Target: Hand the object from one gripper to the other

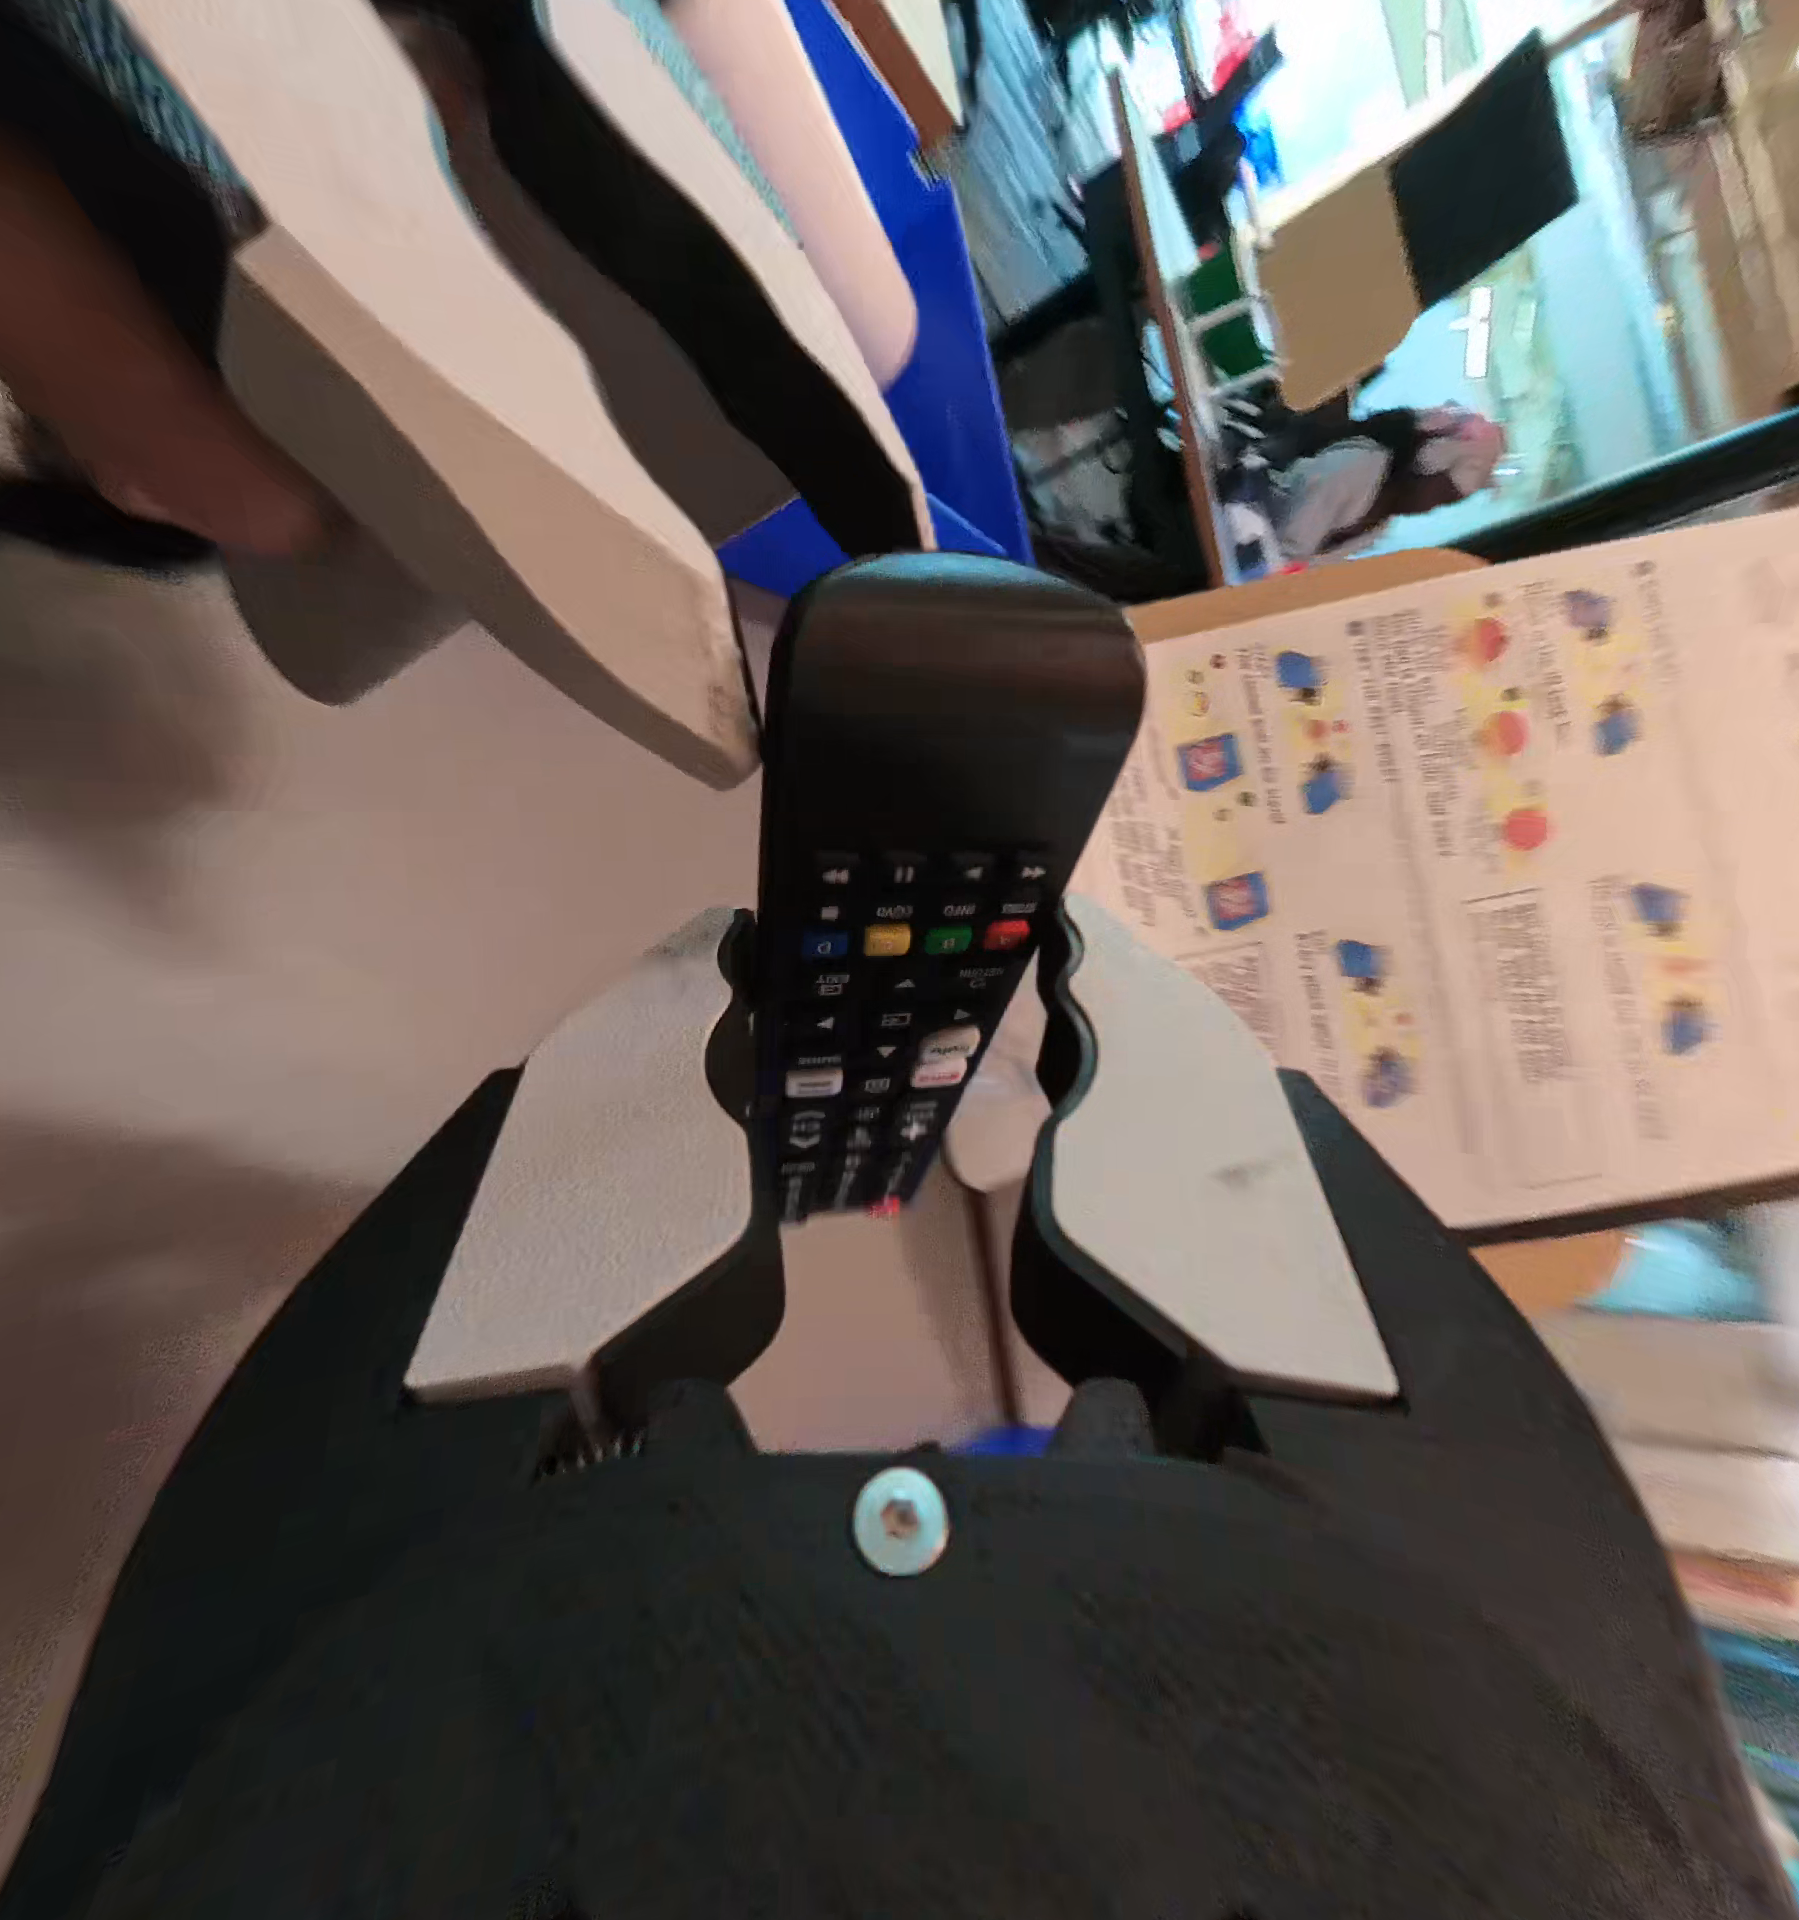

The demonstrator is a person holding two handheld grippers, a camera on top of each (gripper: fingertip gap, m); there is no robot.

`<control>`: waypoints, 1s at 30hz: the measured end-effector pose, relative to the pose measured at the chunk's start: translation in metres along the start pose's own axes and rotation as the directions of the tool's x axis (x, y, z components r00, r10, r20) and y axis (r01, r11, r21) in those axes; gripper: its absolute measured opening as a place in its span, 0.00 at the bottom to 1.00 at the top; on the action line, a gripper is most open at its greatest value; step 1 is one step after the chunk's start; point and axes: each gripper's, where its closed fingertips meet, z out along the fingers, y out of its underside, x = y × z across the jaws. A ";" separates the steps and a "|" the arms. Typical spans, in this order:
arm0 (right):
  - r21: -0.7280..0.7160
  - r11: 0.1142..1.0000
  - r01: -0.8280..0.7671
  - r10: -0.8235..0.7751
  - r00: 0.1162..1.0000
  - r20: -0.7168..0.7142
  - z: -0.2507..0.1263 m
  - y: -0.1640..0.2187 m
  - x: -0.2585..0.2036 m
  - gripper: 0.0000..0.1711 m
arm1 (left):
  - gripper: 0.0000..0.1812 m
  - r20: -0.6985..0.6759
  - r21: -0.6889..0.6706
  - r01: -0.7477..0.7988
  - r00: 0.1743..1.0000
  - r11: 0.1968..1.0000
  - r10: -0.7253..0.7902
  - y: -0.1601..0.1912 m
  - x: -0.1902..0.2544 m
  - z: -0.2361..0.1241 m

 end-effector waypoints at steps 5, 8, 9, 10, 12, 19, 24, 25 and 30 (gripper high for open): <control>-0.151 0.965 0.213 -0.228 0.969 -0.092 0.008 0.008 0.003 0.30 | 0.31 -0.121 -0.061 0.101 0.987 0.993 -0.108 0.008 0.018 0.005; -0.199 0.939 0.279 -0.299 0.951 -0.078 0.015 0.013 -0.004 0.30 | 0.32 -0.100 -0.167 0.113 0.986 0.979 -0.131 0.024 0.021 0.011; -0.206 0.934 0.291 -0.311 0.947 -0.074 0.016 0.013 -0.006 0.30 | 0.32 -0.075 -0.173 0.119 0.988 0.978 -0.133 0.027 0.019 0.012; -0.215 0.929 0.303 -0.325 0.942 -0.077 0.017 0.012 -0.006 0.30 | 0.29 -0.044 -0.162 0.132 0.989 0.978 -0.141 0.028 0.016 0.013; -0.241 0.918 0.316 -0.344 0.935 -0.085 0.018 0.014 -0.005 0.30 | 0.24 -0.007 -0.158 0.156 0.987 0.975 -0.159 0.030 0.011 0.013; -0.027 0.989 0.146 -0.148 0.986 -0.072 0.009 0.001 -0.001 0.30 | 0.12 -0.104 -0.066 0.436 0.892 0.898 -0.440 0.021 -0.003 0.003; 0.027 0.998 0.048 -0.048 0.999 -0.012 0.005 0.005 -0.002 0.36 | 0.09 -0.145 0.023 0.615 0.782 0.788 -0.606 0.015 -0.018 -0.004; 0.044 0.999 0.016 -0.016 1.000 -0.012 0.003 0.005 0.001 0.35 | 0.09 -0.160 0.058 0.651 0.754 0.757 -0.637 0.011 -0.023 -0.006; 0.075 0.983 -0.167 0.167 0.986 0.009 -0.009 0.025 0.017 0.37 | 0.09 -0.203 0.217 0.741 0.671 0.636 -0.713 -0.004 -0.052 -0.024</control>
